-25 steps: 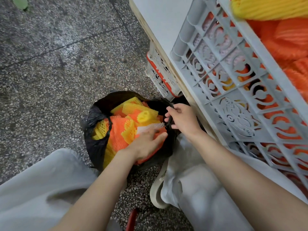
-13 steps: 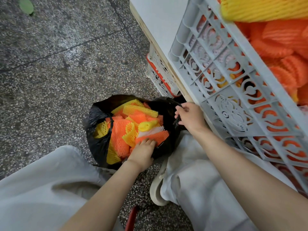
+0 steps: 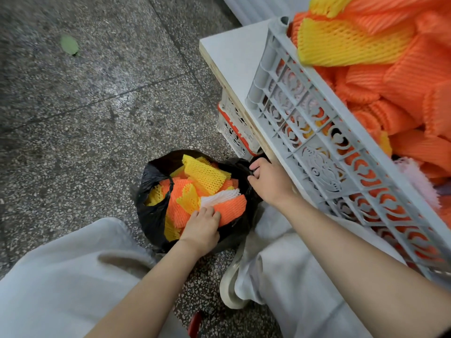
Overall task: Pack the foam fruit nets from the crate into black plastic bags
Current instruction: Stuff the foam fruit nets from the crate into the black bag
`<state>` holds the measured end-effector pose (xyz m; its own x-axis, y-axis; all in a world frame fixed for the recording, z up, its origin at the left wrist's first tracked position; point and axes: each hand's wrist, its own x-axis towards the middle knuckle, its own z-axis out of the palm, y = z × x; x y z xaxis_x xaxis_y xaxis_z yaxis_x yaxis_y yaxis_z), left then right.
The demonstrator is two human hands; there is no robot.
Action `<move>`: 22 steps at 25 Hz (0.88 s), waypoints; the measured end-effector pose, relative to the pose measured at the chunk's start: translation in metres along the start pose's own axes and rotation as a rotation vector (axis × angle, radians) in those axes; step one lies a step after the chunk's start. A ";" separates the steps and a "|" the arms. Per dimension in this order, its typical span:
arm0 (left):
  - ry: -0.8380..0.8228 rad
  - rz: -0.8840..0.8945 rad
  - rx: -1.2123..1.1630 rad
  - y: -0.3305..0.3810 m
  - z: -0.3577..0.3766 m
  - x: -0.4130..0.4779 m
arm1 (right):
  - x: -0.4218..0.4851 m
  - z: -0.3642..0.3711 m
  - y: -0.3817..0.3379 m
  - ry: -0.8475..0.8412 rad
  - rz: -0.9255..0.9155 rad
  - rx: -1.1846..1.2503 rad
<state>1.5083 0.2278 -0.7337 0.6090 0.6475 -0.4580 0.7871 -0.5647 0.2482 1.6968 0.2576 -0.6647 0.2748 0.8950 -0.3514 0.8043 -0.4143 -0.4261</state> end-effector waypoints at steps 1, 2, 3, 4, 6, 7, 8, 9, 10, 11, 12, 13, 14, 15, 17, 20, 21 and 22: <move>-0.008 -0.001 0.014 0.000 -0.004 -0.002 | -0.003 -0.003 -0.003 -0.019 -0.007 -0.016; -0.004 -0.002 0.031 0.000 -0.009 -0.003 | -0.006 -0.007 -0.006 -0.034 -0.015 -0.021; 0.009 -0.003 0.050 0.000 -0.018 -0.004 | -0.009 -0.014 -0.010 -0.035 -0.032 -0.020; 0.026 -0.002 0.066 0.000 -0.029 -0.005 | -0.014 -0.022 -0.016 -0.021 -0.065 -0.020; 0.094 0.003 0.081 0.004 -0.059 -0.003 | -0.027 -0.046 -0.028 0.042 -0.174 -0.037; 0.160 0.014 0.079 0.008 -0.076 -0.001 | -0.035 -0.061 -0.033 0.085 -0.243 -0.059; 0.252 0.037 0.057 0.013 -0.094 0.000 | -0.043 -0.076 -0.037 0.142 -0.311 -0.077; 0.356 0.073 0.027 0.019 -0.113 0.002 | -0.051 -0.093 -0.040 0.220 -0.376 -0.089; 0.458 0.111 -0.001 0.027 -0.132 0.003 | -0.059 -0.111 -0.040 0.308 -0.430 -0.096; 0.556 0.150 -0.022 0.039 -0.152 0.005 | -0.067 -0.132 -0.039 0.399 -0.461 -0.109; 0.630 0.186 -0.040 0.050 -0.171 0.008 | -0.071 -0.151 -0.035 0.477 -0.474 -0.127; 0.686 0.220 -0.064 0.063 -0.189 0.011 | -0.074 -0.170 -0.029 0.550 -0.477 -0.155; 0.725 0.252 -0.094 0.076 -0.207 0.016 | -0.075 -0.188 -0.022 0.623 -0.471 -0.196; 0.762 0.286 -0.119 0.089 -0.222 0.020 | -0.075 -0.204 -0.013 0.688 -0.455 -0.241; 0.851 0.350 -0.119 0.114 -0.249 0.031 | -0.071 -0.236 0.002 0.767 -0.418 -0.331; 0.901 0.350 -0.067 0.137 -0.276 0.051 | -0.057 -0.274 0.004 0.723 -0.359 -0.448; 0.902 0.334 -0.053 0.141 -0.285 0.058 | -0.050 -0.283 0.000 0.692 -0.357 -0.476; 0.905 0.314 -0.044 0.143 -0.294 0.064 | -0.041 -0.288 -0.005 0.662 -0.359 -0.501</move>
<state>1.6889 0.3393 -0.4767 0.6231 0.6303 0.4631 0.5669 -0.7719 0.2877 1.8336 0.2702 -0.4081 0.0852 0.9328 0.3502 0.9927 -0.1094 0.0498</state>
